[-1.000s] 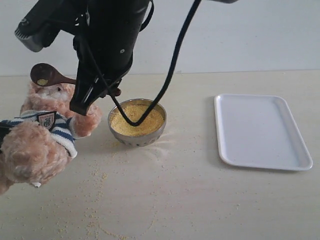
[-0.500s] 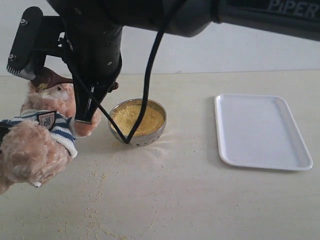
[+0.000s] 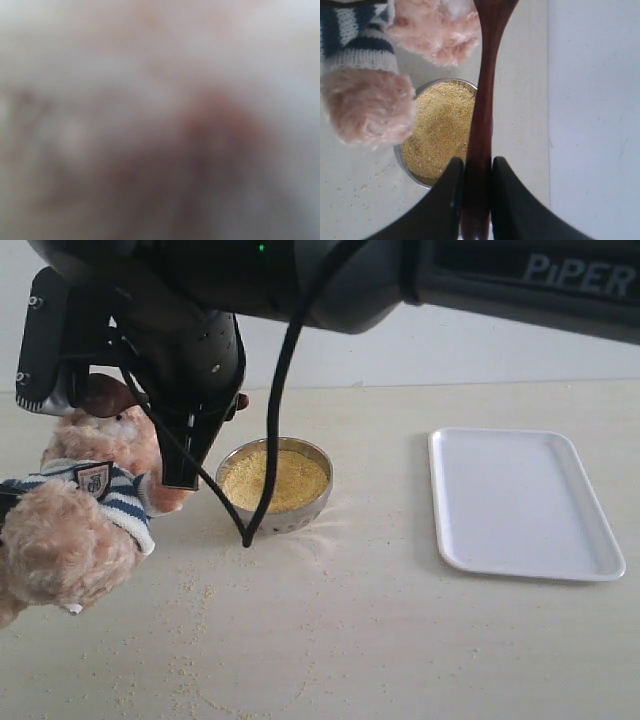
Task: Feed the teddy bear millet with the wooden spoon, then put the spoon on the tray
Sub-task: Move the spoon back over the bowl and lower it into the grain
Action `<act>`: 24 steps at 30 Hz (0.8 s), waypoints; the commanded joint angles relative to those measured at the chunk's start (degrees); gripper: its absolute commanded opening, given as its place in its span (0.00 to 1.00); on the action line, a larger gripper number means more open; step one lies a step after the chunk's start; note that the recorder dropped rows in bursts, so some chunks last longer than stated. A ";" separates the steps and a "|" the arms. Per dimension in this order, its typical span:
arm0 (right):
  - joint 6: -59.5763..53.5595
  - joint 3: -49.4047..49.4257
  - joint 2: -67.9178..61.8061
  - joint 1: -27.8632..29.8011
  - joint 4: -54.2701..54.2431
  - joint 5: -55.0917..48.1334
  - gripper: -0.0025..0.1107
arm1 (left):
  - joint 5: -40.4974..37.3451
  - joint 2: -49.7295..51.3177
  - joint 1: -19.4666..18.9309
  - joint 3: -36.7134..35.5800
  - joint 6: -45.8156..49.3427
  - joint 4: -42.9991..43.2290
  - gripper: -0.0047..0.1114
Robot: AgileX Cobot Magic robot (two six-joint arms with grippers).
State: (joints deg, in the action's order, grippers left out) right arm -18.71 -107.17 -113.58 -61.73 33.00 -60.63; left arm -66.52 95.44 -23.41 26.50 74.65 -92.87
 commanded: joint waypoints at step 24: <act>-4.29 -0.08 6.86 26.50 -37.64 -9.33 0.02 | -2.25 -0.14 0.16 -0.16 0.85 -2.76 0.08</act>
State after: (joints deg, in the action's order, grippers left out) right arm -19.04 -107.17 -106.29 -37.83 1.49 -69.05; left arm -66.86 95.44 -23.41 26.50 74.77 -94.27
